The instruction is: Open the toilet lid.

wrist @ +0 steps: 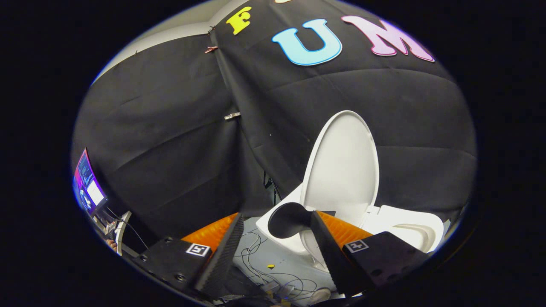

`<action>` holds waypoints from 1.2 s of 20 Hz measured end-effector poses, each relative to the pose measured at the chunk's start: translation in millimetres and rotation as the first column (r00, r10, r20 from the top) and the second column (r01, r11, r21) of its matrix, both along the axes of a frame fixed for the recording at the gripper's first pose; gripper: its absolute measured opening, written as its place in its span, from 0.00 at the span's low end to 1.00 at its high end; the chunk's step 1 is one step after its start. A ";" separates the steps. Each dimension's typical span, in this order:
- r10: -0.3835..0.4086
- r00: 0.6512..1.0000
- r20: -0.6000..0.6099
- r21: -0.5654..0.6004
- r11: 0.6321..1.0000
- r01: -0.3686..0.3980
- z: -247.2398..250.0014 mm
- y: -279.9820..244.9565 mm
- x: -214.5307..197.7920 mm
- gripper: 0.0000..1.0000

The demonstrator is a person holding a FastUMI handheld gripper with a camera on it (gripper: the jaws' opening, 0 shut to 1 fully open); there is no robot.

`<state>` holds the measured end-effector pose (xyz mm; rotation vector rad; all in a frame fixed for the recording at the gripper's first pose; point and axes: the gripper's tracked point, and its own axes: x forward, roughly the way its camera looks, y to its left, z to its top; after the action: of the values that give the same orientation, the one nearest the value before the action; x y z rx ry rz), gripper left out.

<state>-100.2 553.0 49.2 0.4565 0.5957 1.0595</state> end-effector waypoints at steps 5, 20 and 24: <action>0.010 1.000 -0.005 0.028 1.000 -0.010 -2.0 10.6 -1.9 0.99; -0.392 0.910 0.139 0.136 0.917 0.374 24.8 -108.2 89.7 0.99; -0.580 0.747 0.325 0.078 0.803 0.590 12.4 -226.0 129.5 0.99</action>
<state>29.3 327.0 61.6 0.3872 0.1329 0.4951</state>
